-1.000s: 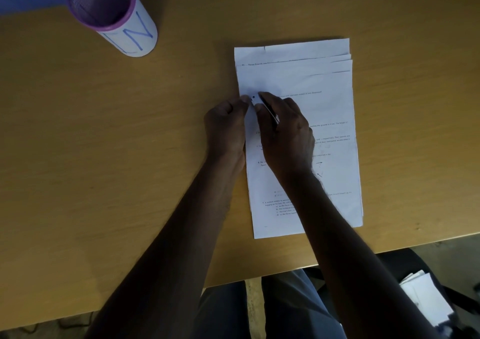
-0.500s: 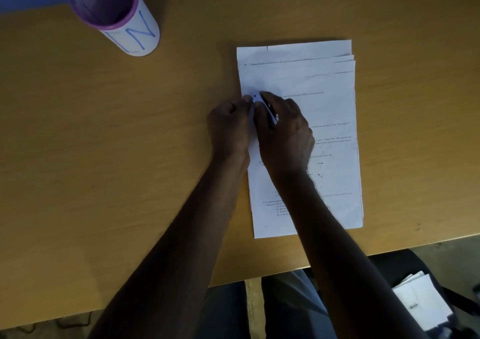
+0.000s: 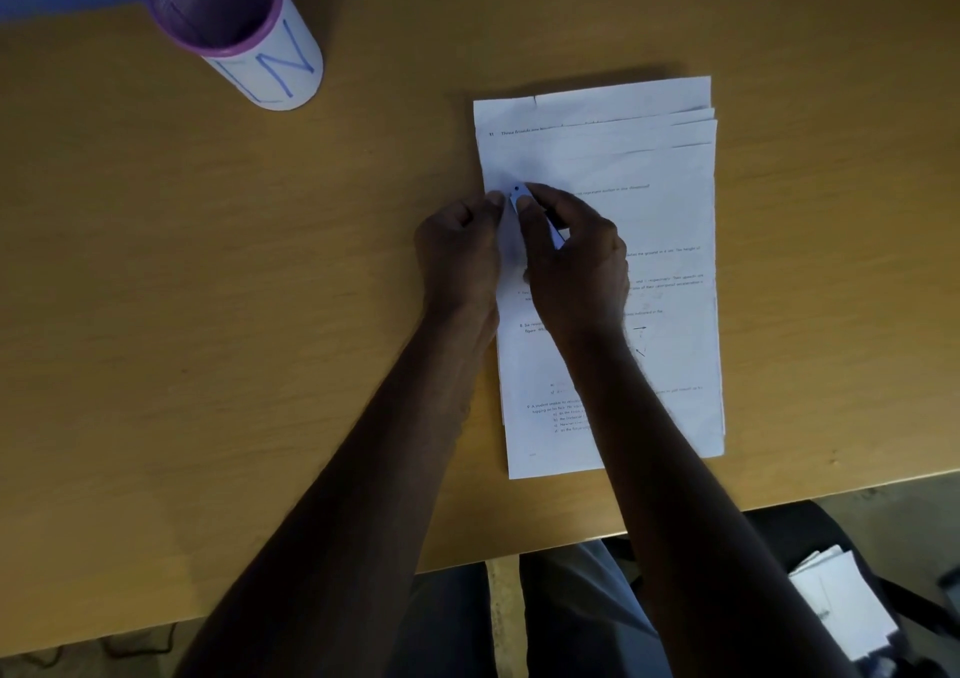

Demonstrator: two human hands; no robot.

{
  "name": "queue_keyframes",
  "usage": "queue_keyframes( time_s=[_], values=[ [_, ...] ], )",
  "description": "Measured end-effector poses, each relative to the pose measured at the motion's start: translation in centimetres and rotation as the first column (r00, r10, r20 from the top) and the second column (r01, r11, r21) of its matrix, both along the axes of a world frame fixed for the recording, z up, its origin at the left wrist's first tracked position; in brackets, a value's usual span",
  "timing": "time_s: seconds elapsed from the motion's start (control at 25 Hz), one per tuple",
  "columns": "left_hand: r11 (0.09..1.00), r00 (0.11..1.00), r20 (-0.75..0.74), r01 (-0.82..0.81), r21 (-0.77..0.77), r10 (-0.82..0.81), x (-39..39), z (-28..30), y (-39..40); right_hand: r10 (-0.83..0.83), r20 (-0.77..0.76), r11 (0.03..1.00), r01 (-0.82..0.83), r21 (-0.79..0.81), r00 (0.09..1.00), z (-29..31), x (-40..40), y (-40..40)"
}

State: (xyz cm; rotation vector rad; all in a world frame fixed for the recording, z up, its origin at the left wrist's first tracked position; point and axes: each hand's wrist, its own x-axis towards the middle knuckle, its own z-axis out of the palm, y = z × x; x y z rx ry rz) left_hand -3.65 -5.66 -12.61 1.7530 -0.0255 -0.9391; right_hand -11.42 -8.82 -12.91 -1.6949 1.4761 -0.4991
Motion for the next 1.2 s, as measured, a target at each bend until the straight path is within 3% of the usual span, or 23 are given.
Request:
queue_keyframes(
  time_s=[0.28,0.56,0.8,1.2],
  values=[
    [0.997,0.997,-0.071,0.034,-0.066,-0.039,0.5,-0.1,0.5,0.136,-0.053,0.990,-0.137,-0.015,0.989,-0.1,-0.6,-1.1],
    [0.998,0.994,-0.101,0.039,-0.052,-0.044,0.7,-0.3,0.4,0.219,-0.249,0.907,-0.291,-0.306,0.944,0.0,-0.6,-1.6],
    [0.999,0.997,-0.072,0.027,-0.036,-0.029,0.6,-0.5,0.3,0.229,-0.369,0.868,-0.361,-0.341,0.901,-0.8,-0.5,-1.8],
    [0.999,1.000,-0.018,0.003,-0.042,-0.004,0.4,-1.4,0.0,0.182,-0.433,0.861,-0.356,-0.363,0.883,-1.3,-0.1,-1.5]
  ],
)
